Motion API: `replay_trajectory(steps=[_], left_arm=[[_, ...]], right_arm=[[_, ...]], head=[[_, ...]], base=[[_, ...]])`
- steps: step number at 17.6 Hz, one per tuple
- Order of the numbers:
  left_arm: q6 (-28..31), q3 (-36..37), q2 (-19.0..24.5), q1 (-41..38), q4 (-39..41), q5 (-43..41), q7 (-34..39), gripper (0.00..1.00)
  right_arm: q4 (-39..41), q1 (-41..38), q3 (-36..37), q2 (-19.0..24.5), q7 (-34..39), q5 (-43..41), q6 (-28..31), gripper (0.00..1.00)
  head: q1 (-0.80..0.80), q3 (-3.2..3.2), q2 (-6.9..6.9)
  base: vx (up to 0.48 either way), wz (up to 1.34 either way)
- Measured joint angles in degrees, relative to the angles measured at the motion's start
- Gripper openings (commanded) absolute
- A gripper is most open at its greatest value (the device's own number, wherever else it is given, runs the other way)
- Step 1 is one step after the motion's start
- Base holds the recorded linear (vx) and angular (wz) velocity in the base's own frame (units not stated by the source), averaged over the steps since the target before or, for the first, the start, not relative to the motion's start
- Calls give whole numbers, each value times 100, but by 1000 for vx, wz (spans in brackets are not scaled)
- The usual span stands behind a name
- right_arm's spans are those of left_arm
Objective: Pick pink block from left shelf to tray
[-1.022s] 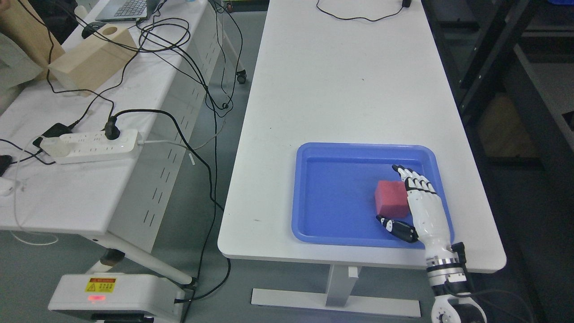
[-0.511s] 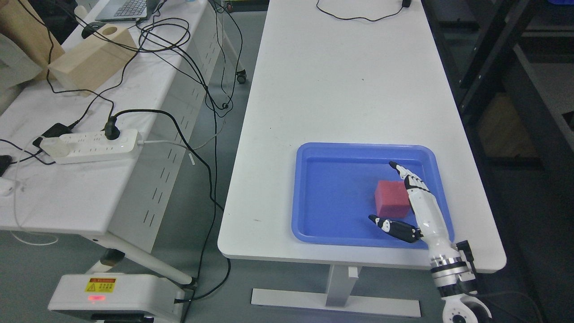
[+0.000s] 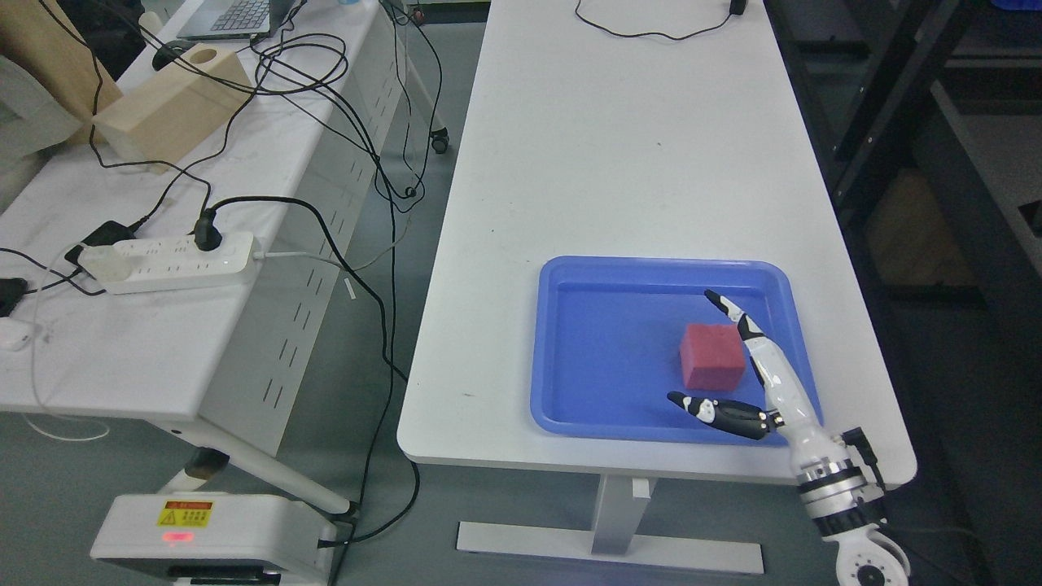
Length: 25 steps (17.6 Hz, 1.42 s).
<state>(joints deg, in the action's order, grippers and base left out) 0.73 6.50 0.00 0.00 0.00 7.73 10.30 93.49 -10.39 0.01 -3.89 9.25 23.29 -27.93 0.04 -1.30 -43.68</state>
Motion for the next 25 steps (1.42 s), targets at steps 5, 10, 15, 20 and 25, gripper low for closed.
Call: replay_trajectory(steps=[5, 10, 15, 20, 25], left_arm=[[0, 0, 0, 0, 0, 0, 0, 100], [0, 0, 0, 0, 0, 0, 0, 100], [0, 0, 0, 0, 0, 0, 0, 100], [0, 0, 0, -1, 0, 0, 0, 100], [0, 0, 0, -1, 0, 0, 0, 100]], right_arm=[[5, -3, 190, 28, 352, -804, -254, 100], [10, -26, 378, 47, 383, -1580, -86, 100], [12, -60, 594, 37, 410, -2327, 416, 100], [12, -119, 778, -40, 457, -2824, 1064, 100], [12, -201, 876, -169, 621, -2991, 1284, 100]], head=[[0, 0, 0], [0, 0, 0], [0, 0, 0], [0, 0, 0], [0, 0, 0]], base=[[-76, 3], [-106, 18], [-128, 10], [-161, 16], [-127, -53]])
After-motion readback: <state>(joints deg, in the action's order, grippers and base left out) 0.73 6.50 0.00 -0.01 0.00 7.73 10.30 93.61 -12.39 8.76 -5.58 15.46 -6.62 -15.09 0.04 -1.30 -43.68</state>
